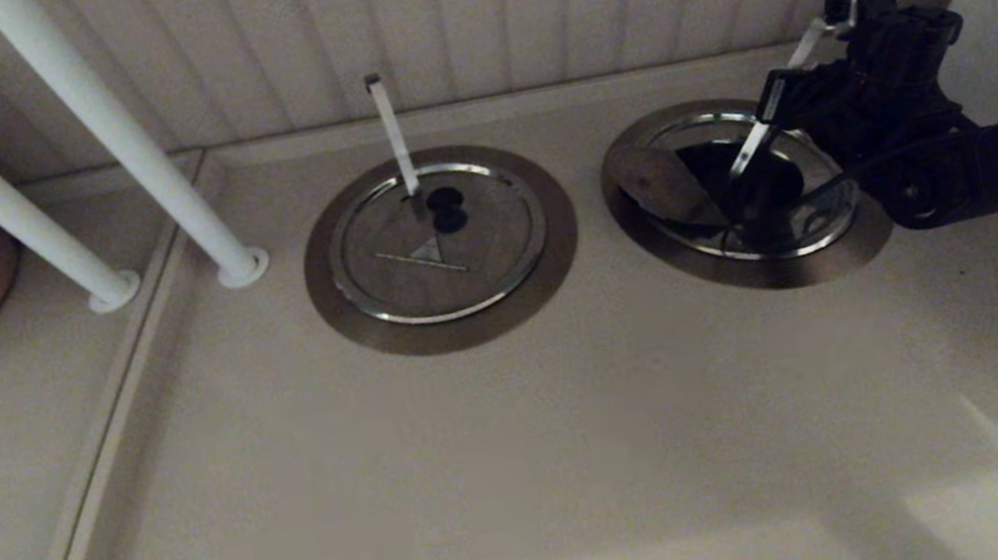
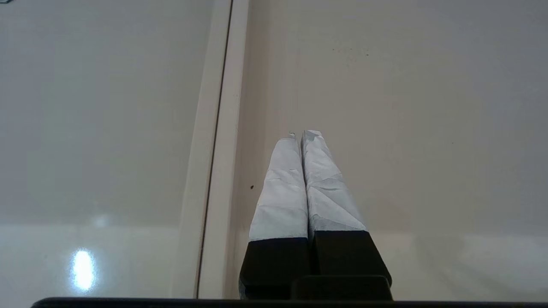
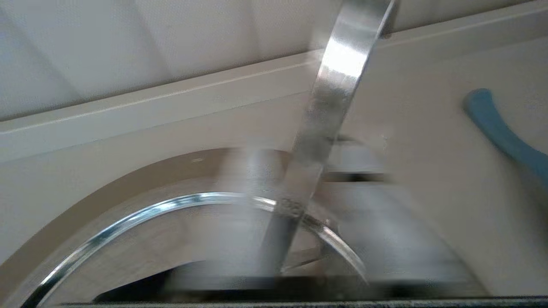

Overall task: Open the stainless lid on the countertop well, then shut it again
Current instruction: Stir with a spoon

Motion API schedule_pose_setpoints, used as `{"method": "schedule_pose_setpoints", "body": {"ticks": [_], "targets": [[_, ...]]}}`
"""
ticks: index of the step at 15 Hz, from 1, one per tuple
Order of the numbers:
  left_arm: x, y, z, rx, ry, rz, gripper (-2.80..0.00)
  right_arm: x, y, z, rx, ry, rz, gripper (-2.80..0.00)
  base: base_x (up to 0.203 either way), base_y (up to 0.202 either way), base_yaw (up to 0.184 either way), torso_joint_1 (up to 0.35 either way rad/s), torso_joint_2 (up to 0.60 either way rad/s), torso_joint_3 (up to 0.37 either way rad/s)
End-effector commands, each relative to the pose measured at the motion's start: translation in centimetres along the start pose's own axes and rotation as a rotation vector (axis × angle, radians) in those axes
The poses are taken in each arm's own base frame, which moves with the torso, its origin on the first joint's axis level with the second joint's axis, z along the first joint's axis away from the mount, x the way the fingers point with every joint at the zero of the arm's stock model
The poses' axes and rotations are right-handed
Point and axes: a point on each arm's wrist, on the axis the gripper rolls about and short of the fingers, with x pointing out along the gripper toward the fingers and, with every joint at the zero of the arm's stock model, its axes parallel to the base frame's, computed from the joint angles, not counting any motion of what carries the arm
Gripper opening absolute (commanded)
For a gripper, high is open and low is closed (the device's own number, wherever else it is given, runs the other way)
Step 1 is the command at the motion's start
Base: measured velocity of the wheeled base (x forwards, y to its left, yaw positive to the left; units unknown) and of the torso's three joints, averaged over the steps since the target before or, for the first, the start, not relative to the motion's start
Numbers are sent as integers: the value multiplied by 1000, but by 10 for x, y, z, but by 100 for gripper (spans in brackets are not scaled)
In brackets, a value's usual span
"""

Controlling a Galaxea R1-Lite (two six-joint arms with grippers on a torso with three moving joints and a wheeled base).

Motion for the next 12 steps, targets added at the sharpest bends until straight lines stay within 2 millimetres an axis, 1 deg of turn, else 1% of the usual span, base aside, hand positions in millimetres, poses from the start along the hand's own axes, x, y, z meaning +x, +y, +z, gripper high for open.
{"method": "schedule_pose_setpoints", "body": {"ticks": [1,7,9,12], "targets": [[0,0,0,0,1,1,-280,0,0,0,-1,-4,-1,-280,0,0,0,0,0,0],[0,0,0,-1,-1,1,-280,1,2,-3,0,2,3,-280,0,0,0,0,0,0],[0,0,0,-1,0,1,-280,-3,5,4,5,-9,10,-280,0,0,0,0,0,0],[0,0,0,-1,-1,1,-280,-19,17,21,16,-21,42,-280,0,0,0,0,0,0]]}}
